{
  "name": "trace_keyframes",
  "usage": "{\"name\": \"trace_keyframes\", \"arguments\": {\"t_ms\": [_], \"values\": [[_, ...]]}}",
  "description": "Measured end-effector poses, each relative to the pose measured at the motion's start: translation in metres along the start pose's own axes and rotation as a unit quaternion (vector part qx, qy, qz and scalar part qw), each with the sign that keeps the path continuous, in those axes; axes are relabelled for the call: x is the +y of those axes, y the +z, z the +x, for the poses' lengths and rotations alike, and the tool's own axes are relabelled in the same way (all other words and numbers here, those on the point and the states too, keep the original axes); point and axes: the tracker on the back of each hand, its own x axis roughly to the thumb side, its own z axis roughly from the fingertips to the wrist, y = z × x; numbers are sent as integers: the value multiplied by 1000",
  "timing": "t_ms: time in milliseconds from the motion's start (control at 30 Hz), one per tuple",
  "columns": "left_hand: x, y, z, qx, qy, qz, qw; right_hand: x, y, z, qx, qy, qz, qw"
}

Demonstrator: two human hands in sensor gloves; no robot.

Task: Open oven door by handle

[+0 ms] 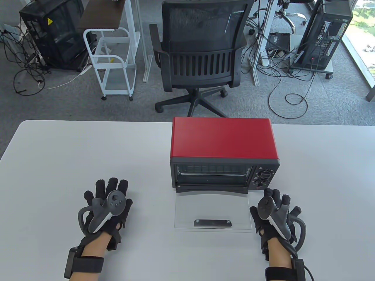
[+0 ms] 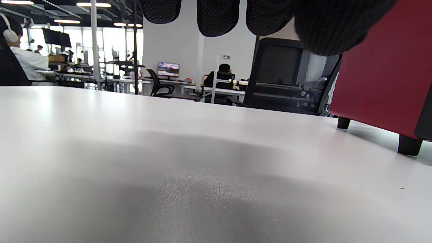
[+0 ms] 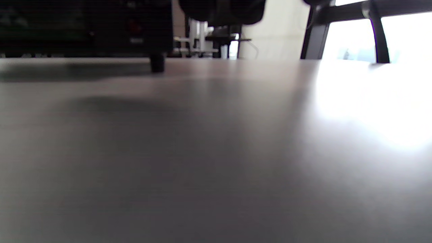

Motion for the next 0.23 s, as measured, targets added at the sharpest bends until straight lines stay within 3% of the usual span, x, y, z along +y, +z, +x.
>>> {"name": "trace_keyframes", "arguments": {"t_ms": [233], "values": [[-1,0,-1,1,0,-1,1000,1,0,0,-2,1,3,1000]]}}
